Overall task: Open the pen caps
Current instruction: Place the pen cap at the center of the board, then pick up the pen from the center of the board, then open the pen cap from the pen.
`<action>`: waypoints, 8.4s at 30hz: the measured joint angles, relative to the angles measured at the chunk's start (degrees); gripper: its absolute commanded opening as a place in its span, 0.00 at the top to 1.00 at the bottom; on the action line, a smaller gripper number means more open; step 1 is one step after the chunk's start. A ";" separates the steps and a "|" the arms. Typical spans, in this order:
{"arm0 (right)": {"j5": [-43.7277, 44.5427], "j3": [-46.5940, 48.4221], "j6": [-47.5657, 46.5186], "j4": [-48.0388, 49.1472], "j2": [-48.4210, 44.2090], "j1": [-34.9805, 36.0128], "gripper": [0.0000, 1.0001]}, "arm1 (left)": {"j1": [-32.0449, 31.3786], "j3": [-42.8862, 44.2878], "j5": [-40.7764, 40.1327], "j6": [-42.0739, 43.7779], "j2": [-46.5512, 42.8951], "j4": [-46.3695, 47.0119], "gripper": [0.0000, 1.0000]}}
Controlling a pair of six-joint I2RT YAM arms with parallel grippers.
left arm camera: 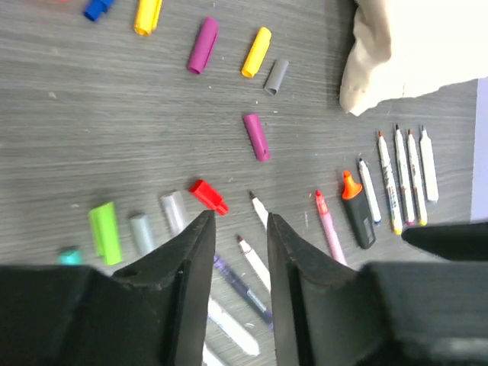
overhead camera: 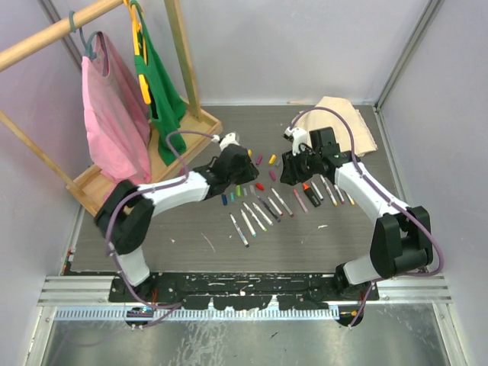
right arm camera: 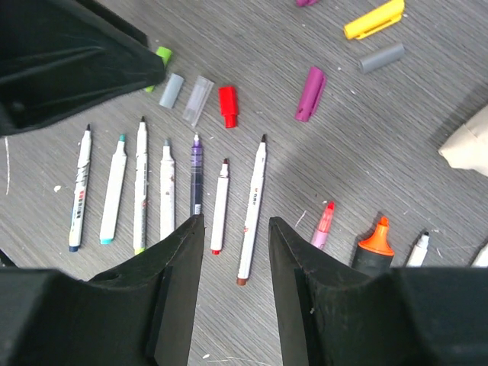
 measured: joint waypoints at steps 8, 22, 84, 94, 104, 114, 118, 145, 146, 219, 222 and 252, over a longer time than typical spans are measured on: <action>-5.62 0.17 -5.70 -3.41 -0.37 -0.11 0.55 | 0.57 -14.93 -5.33 19.19 -15.10 4.74 0.36; -10.19 1.01 -11.08 -7.39 -0.37 -0.11 0.55 | 16.20 -20.70 -8.17 34.42 -20.15 -9.44 0.15; -21.66 0.92 -11.45 -7.43 -4.28 -0.37 0.55 | 23.39 -38.14 28.35 15.61 -34.21 12.28 1.00; -27.23 -0.55 -10.45 -5.42 -8.02 -0.37 0.55 | 11.28 -43.69 27.32 9.25 -37.03 32.92 1.00; -33.11 -3.69 -6.32 -0.28 -11.65 -0.90 0.55 | 0.72 -45.66 19.17 8.00 -36.81 47.56 1.00; -36.54 -6.23 -0.94 5.57 -15.65 -2.47 0.54 | -9.33 -45.79 6.88 10.86 -30.38 60.52 1.00; -37.20 -7.89 1.88 9.27 -18.08 -3.30 0.54 | -11.76 -45.81 3.45 11.82 -26.29 65.18 1.00; -40.61 -21.09 27.67 44.30 -23.85 -4.20 0.52 | -19.21 -40.65 -3.28 18.56 -15.50 79.38 1.00; -40.79 -21.94 29.14 46.34 -23.82 -4.24 0.52 | -19.26 -40.44 -3.30 18.75 -15.28 79.38 1.00; -45.75 -16.59 13.88 24.96 -18.29 -4.15 0.99 | -2.36 -37.55 22.14 14.12 -42.03 40.87 0.01; -45.88 -16.57 13.60 24.81 -18.10 -4.15 0.99 | -2.14 -37.16 22.47 11.56 -39.80 42.73 0.01; -44.57 -15.61 11.96 21.84 -17.57 -4.15 0.99 | -13.14 -24.92 4.98 6.32 -27.69 33.64 0.44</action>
